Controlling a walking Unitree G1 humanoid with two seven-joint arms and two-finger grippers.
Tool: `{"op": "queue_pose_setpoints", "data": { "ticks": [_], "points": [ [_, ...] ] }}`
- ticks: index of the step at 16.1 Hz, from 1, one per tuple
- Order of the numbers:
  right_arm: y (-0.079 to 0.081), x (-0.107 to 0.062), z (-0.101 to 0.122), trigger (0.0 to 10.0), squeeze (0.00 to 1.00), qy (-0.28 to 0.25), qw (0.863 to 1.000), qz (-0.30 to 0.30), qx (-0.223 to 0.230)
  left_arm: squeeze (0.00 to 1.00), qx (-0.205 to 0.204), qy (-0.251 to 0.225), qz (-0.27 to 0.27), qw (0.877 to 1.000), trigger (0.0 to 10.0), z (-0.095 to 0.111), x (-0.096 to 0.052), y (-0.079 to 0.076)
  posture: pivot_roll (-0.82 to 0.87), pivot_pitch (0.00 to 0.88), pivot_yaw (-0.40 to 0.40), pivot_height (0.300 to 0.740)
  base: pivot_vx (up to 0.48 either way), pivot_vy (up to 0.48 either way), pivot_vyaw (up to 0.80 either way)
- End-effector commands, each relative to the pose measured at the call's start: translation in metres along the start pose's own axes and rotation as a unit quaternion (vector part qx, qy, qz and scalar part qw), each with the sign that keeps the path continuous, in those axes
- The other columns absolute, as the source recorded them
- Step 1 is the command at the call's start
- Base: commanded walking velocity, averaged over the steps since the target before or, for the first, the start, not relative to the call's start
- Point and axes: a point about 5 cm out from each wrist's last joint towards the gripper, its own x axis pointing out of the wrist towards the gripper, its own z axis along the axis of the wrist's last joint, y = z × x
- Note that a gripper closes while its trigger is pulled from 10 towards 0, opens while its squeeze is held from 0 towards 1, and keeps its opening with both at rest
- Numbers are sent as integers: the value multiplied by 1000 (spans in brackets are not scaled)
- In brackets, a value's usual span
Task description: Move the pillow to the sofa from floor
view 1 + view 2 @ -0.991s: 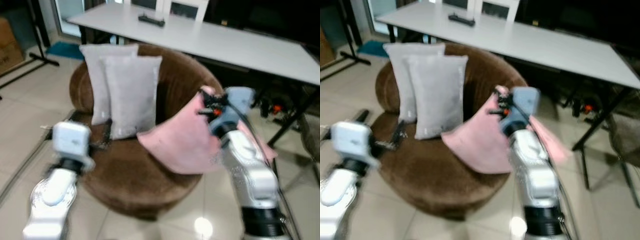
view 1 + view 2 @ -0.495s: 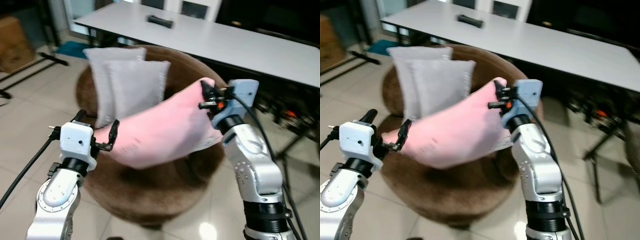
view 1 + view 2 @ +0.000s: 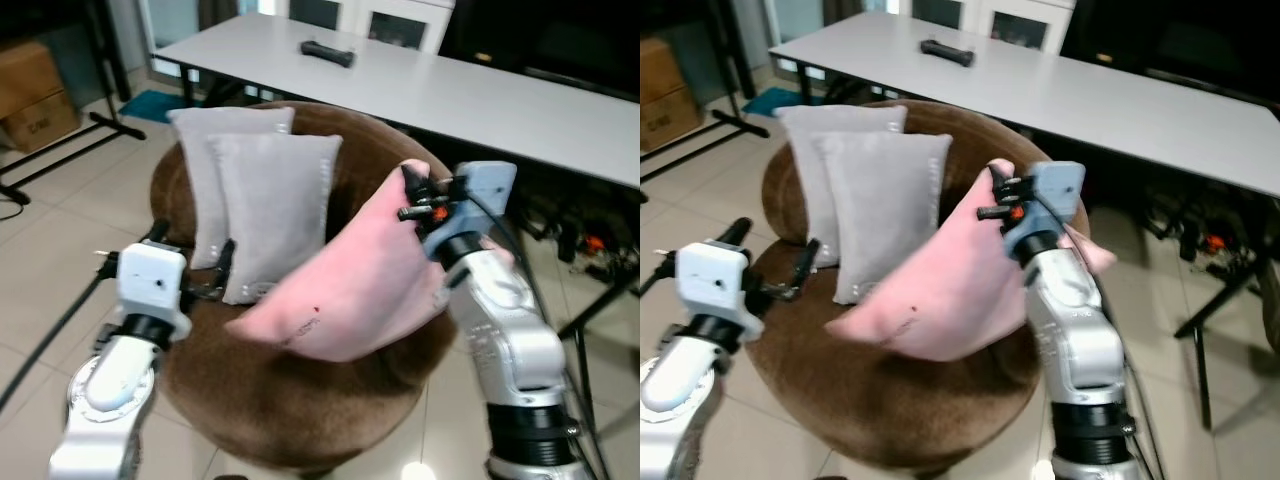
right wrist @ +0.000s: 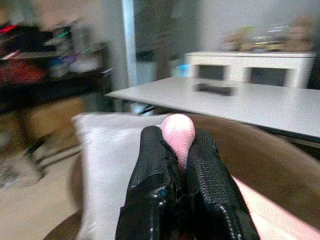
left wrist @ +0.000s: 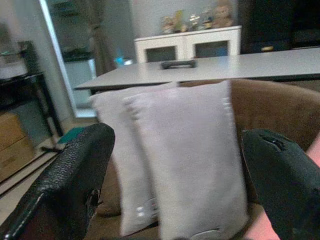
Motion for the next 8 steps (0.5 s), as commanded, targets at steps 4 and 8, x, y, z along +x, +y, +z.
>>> {"op": "queue_pose_setpoints", "data": {
  "ticks": [4, 8],
  "points": [
    [1, 2, 13, 10000, 0, -31, 999, 5, -14, 773, -1, -5, -14, 1000, 10000, 3, 1, -4, 170, 0, -112, 740, 304, 0, 509],
    [3, 6, 13, 10000, 0, -34, 999, 12, -4, 765, 10, 2, -19, 1000, 10000, 2, 1, -4, 174, 0, -108, 740, 214, 0, 0]
  ]
}}
